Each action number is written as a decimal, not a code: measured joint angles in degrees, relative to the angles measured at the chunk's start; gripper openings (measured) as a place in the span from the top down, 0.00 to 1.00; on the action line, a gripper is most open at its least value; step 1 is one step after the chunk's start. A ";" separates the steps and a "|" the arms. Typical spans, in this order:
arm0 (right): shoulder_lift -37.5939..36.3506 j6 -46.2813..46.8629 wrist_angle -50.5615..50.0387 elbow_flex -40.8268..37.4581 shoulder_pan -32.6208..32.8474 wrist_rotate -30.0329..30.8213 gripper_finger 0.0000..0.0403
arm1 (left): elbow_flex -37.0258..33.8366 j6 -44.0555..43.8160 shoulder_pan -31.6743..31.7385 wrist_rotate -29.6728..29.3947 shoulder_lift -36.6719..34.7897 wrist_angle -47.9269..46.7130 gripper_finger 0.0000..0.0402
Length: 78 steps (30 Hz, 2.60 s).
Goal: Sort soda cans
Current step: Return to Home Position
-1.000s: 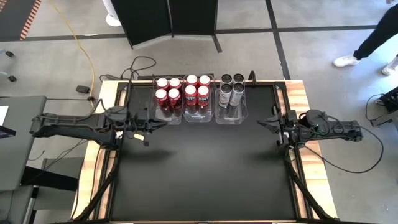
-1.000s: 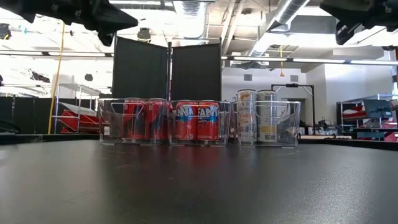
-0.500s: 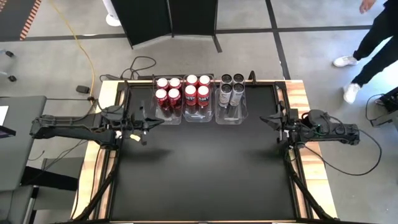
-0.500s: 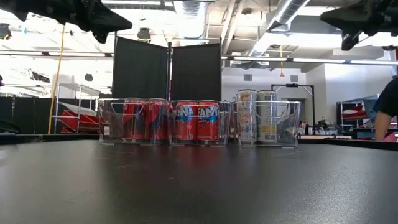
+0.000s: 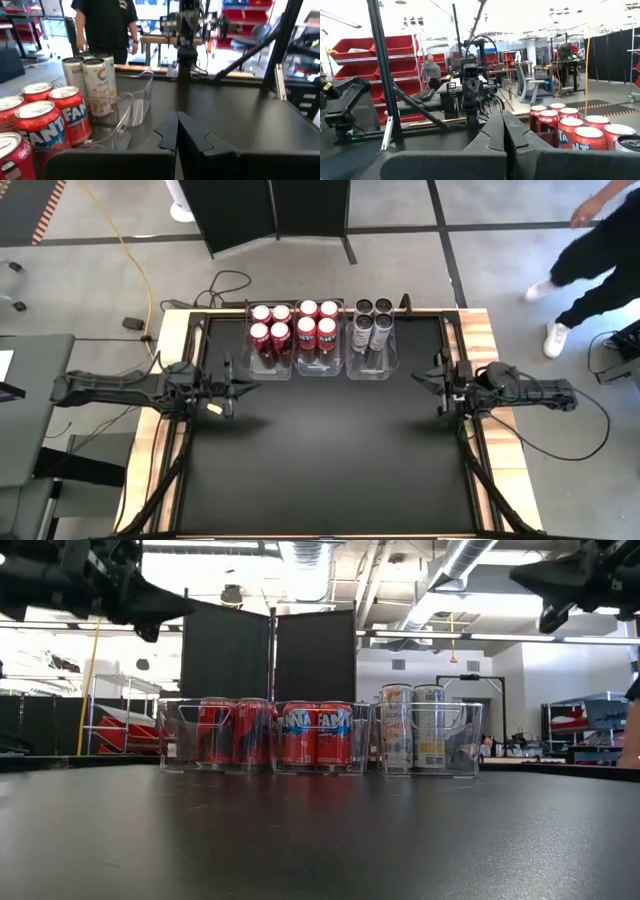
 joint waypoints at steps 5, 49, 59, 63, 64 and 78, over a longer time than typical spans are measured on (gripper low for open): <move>0.02 0.03 1.16 -1.70 0.47 -0.14 1.00 | -4.86 -1.02 -0.02 0.71 -2.58 4.09 1.00; 0.04 -4.46 2.64 -5.09 1.38 1.14 1.00 | -7.09 1.48 -0.07 4.53 -26.62 -20.26 1.00; 0.13 -0.20 4.57 -8.63 1.42 1.20 1.00 | -14.20 -0.79 -0.11 6.94 -26.40 -7.96 1.00; 0.08 -2.21 7.82 -8.63 1.42 1.16 1.00 | -13.38 0.61 -0.13 7.01 -26.66 -7.92 1.00; 0.09 -2.77 8.02 -8.63 1.42 1.16 1.00 | -13.23 0.63 -0.11 7.08 -26.64 -8.17 1.00; 0.09 -3.19 3.90 -8.46 1.38 1.21 1.00 | -13.19 0.40 -0.13 7.16 -26.57 -11.04 1.00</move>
